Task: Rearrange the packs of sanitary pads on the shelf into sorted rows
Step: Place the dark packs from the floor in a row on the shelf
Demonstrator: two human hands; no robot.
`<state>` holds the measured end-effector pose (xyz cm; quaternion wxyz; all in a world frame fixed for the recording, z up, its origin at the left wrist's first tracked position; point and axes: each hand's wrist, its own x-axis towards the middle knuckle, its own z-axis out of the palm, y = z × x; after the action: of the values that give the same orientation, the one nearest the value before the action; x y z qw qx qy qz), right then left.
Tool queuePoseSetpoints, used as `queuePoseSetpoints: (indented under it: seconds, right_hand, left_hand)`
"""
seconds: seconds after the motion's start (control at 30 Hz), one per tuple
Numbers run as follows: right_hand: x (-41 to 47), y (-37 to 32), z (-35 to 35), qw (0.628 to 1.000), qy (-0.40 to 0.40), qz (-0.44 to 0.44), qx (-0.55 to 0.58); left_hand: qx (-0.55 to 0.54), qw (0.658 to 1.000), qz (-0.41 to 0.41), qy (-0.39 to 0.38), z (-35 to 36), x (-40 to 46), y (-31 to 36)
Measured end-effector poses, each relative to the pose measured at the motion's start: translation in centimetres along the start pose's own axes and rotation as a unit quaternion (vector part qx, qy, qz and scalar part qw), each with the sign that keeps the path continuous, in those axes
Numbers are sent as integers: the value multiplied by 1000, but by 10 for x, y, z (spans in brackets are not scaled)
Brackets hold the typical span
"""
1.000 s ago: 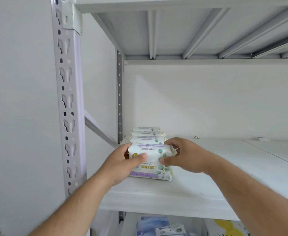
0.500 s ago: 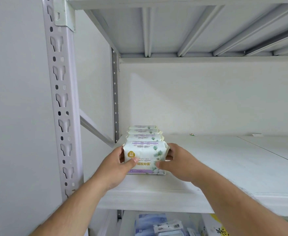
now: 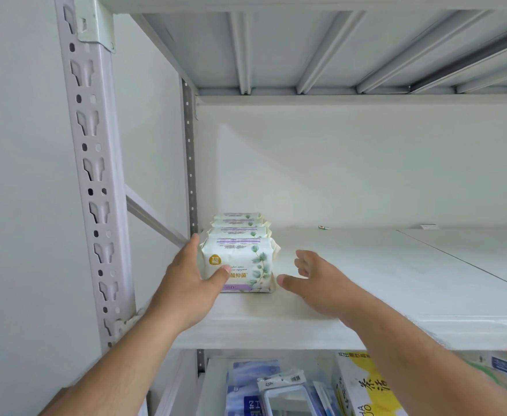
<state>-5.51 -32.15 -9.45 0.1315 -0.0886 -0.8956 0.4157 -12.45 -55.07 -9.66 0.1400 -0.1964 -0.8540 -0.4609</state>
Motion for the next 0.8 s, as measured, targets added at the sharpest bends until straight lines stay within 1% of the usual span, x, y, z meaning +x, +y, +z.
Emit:
queuePoseSetpoints:
  seconds: [0.07,0.13,0.27,0.37,0.53,0.8]
  right_hand:
    - [-15,2,-11,998,11,-14,-58]
    - [-34,4,-25,992,16,-35,-123]
    - [-78,12,-52,965,21,-90,-245]
    - [-117,26,-73,942,26,-124,-310]
    - [-182,60,-115,926,15,-147,-349]
    - [-267,118,-163,926,-29,-129,-353]
  left_hand:
    - [60,998,31,17,3,-17,18]
    - [111,992,54,17,7,-34,34]
    - [166,985,34,-27,24,-73,70]
    - [210,976,25,-55,46,-108,99]
    - [261,962,20,-76,89,-172,151]
    - [316,940,1,-130,143,-255,206]
